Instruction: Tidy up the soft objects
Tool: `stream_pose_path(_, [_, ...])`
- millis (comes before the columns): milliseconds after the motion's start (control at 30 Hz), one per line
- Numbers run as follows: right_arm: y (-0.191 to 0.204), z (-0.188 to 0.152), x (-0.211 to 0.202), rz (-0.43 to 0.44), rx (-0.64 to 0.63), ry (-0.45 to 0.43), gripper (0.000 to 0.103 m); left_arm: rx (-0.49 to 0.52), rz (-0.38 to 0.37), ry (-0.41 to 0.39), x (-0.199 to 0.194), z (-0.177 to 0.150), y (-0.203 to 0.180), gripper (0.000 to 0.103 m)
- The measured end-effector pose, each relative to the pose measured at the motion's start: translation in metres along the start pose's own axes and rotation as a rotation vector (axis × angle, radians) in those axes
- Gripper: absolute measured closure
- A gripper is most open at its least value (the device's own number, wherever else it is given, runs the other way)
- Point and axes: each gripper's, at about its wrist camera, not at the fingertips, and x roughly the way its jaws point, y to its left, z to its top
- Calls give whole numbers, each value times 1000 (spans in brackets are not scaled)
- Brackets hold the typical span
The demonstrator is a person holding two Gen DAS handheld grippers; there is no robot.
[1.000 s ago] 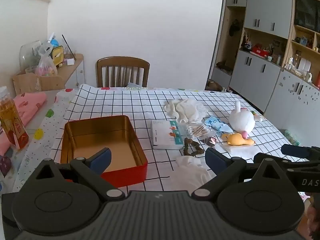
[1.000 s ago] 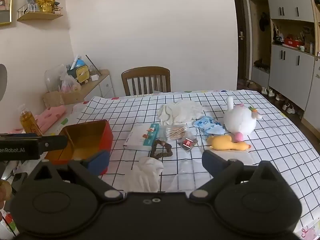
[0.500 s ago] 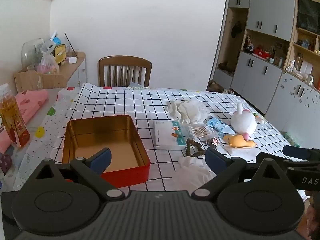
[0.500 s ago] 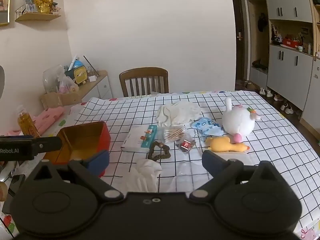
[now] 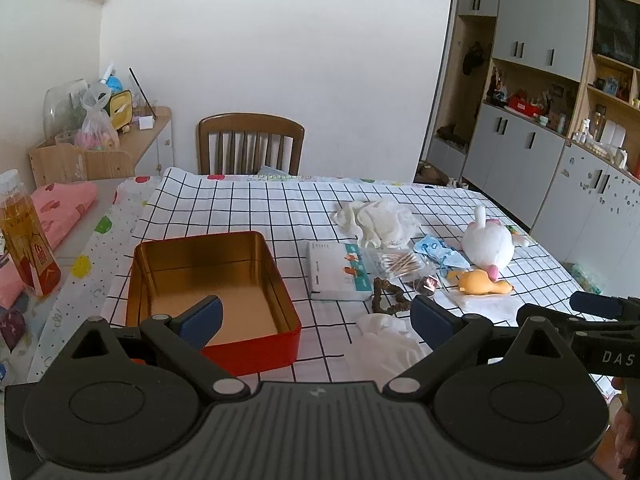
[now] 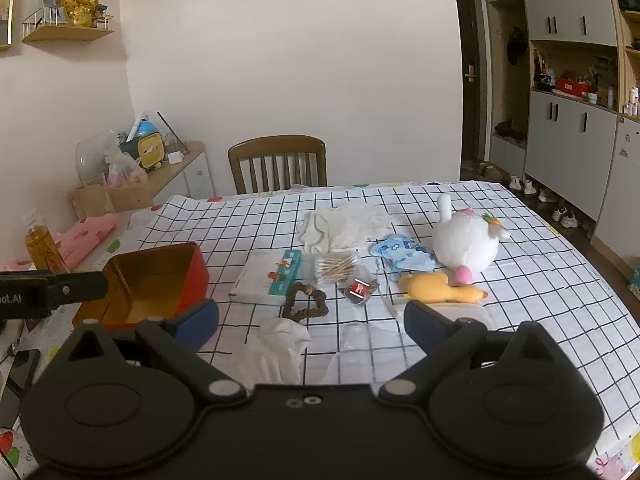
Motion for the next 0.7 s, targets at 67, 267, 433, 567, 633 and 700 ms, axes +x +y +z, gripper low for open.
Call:
stream_pose_path(67, [0, 0, 0, -2, 1, -1, 5, 0, -11, -4, -1, 0, -1, 2])
stream_pose_path(267, [-3, -1, -3, -5, 4, -2, 5, 6, 17, -5, 0, 0, -3, 2])
stream_pose_path(433, [-5, -2, -4, -7, 10, -3, 5, 22, 27, 1, 1, 0, -7, 2])
stream_pose_path(567, [-5, -2, -4, -8, 13, -1, 5, 27, 25, 0, 1, -1, -9, 2])
stream_pose_path(633, [-6, -2, -4, -10, 14, 0, 5, 22, 12, -1, 2, -1, -9, 2])
stream_pose_path(700, [-7, -3, -4, -10, 15, 1, 5, 15, 3, -4, 2, -1, -9, 2])
